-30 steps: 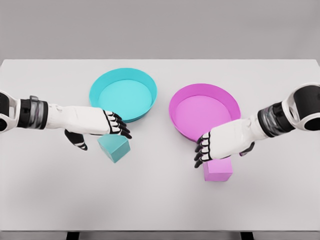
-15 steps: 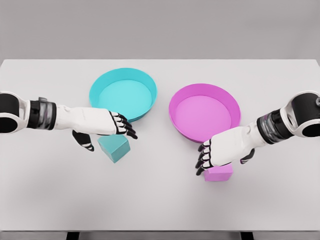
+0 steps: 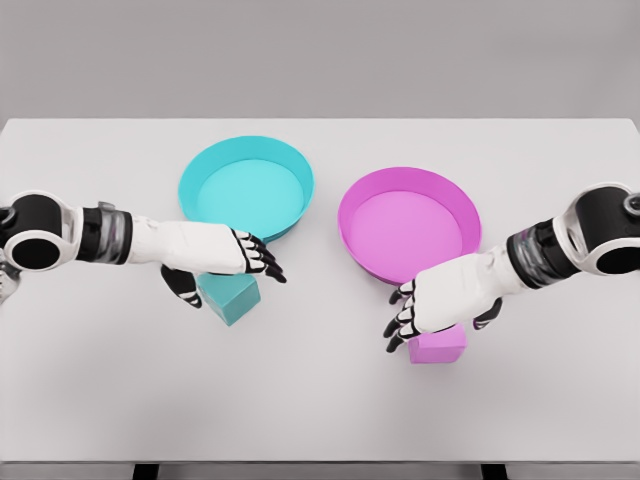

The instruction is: Place the blocks in the corresponding plates according to their colors

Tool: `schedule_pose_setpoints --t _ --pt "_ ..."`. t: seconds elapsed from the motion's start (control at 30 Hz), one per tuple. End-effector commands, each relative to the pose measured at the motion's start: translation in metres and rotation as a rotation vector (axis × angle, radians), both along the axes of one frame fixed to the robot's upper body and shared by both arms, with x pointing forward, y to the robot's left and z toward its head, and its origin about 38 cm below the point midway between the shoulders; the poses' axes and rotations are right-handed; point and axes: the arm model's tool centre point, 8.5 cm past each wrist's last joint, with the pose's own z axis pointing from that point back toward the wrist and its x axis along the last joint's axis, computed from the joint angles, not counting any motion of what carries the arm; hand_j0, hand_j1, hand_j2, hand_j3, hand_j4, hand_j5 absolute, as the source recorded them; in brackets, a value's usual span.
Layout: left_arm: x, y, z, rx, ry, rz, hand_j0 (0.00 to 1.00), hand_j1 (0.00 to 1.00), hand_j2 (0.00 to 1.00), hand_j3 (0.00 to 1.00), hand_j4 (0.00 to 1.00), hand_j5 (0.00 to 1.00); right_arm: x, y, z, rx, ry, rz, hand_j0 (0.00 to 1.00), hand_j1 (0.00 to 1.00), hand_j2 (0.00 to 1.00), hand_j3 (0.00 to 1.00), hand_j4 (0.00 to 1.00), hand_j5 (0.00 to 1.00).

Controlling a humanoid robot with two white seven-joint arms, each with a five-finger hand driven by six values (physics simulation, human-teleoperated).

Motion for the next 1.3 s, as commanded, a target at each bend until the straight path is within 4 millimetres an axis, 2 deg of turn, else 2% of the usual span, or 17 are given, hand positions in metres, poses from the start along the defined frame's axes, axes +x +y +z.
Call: schedule_pose_setpoints --t 0.0,0.1,0.13,0.43,0.57,0.63,0.9,1.03,1.27 --pt "0.001 -0.001 0.000 -0.004 0.002 0.003 1.00 1.00 1.00 1.00 1.00 1.00 -0.002 0.000 -0.005 -0.034 -0.011 0.037 1.00 1.00 1.00 1.00 1.00 1.00" --pt "0.000 -0.001 0.001 -0.007 0.002 0.000 1.00 1.00 1.00 1.00 1.00 1.00 -0.001 0.001 -0.005 -0.032 -0.012 0.039 0.99 0.99 0.99 0.99 0.99 0.99" --pt "0.000 -0.002 0.000 -0.006 0.003 -0.002 1.00 1.00 1.00 1.00 1.00 1.00 -0.001 0.002 -0.005 -0.032 -0.012 0.040 0.93 0.93 0.93 0.93 0.93 0.93" --pt "-0.006 -0.005 -0.001 -0.013 0.009 -0.021 1.00 1.00 1.00 1.00 1.00 1.00 -0.001 0.006 -0.004 -0.029 -0.013 0.049 0.70 0.70 0.70 0.70 0.70 0.70" --pt "-0.008 -0.005 -0.005 -0.014 0.018 -0.021 1.00 1.00 1.00 1.00 1.00 1.00 0.000 0.005 -0.004 -0.030 -0.013 0.043 0.62 0.62 0.62 0.62 0.62 0.62" --pt "-0.009 -0.005 -0.005 -0.013 0.018 -0.020 0.99 0.99 0.99 0.99 0.99 0.99 0.003 0.003 -0.004 -0.030 -0.016 0.035 0.62 0.62 0.62 0.62 0.62 0.62" --pt "-0.008 -0.001 -0.006 -0.008 0.021 -0.010 0.75 0.75 0.75 0.75 0.75 0.75 0.008 0.008 0.000 -0.016 -0.015 0.030 0.60 0.60 0.60 0.60 0.60 0.60" --pt "-0.010 -0.002 -0.008 -0.013 0.030 -0.012 0.67 0.67 0.67 0.67 0.67 0.67 0.012 0.012 0.013 0.031 -0.015 0.014 0.60 0.60 0.60 0.60 0.60 0.60" --pt "-0.011 -0.002 -0.007 -0.014 0.028 -0.017 0.57 0.57 0.57 0.57 0.57 0.57 0.005 0.019 0.016 0.048 -0.009 0.040 0.60 0.60 0.60 0.60 0.60 0.60"
